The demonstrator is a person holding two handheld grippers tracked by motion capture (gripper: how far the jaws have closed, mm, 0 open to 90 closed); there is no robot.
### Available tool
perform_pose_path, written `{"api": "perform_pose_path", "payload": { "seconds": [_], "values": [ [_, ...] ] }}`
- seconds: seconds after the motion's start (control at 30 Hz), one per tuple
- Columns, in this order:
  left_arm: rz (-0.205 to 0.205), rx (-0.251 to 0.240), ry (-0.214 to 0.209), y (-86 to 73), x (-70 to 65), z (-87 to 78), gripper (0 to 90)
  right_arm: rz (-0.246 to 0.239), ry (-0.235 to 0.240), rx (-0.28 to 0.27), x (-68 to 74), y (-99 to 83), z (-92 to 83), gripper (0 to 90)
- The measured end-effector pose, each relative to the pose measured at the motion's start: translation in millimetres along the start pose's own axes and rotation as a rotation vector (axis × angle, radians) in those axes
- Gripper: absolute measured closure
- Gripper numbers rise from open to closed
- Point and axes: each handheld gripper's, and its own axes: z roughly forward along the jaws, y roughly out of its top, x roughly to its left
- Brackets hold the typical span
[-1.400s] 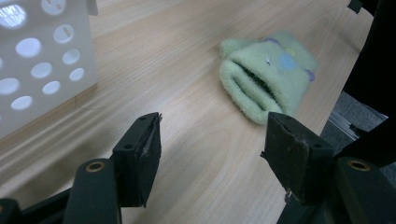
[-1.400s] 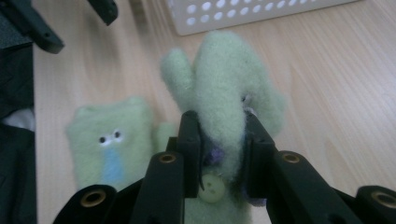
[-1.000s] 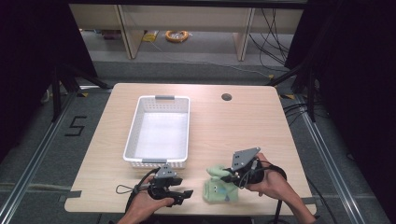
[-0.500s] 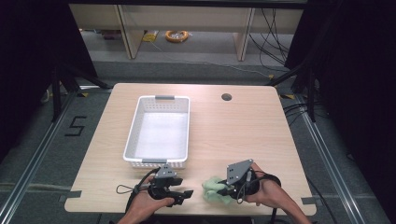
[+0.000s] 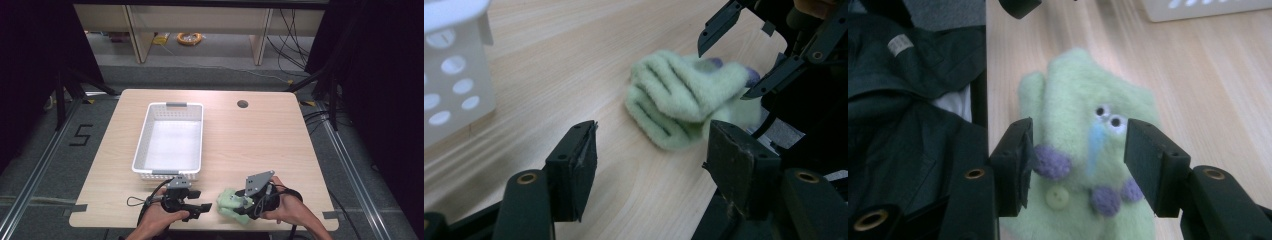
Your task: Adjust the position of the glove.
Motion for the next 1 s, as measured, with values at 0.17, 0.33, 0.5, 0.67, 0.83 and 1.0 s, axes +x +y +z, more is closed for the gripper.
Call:
{"api": "perform_pose_path", "payload": {
  "seconds": [0.17,0.33,0.5,0.67,0.83,1.0],
  "values": [
    [0.017,-0.014,-0.02,9.3,-6.6,3.0,38.7,0.176,-0.085,-0.01,3.6,-9.3,-12.6,49.2],
    [0.035,-0.015,-0.038,17.0,-12.9,9.8,40.0,0.261,-0.126,-0.054,9.6,-17.0,-21.7,50.8],
    [0.046,-0.002,-0.042,20.6,-13.3,14.7,40.5,0.284,-0.141,-0.06,16.4,-20.9,-27.6,50.9],
    [0.031,0.015,-0.049,21.2,-15.9,21.7,42.9,0.328,-0.162,-0.034,17.3,-27.5,-22.7,54.7],
    [0.042,0.044,-0.054,22.0,-17.2,29.6,46.1,0.401,-0.148,0.02,21.6,-31.4,-16.8,58.6],
    [0.058,0.081,-0.05,21.4,-17.9,37.8,49.3,0.4,-0.119,0.03,22.7,-35.0,-13.6,61.4]
  ]
}}
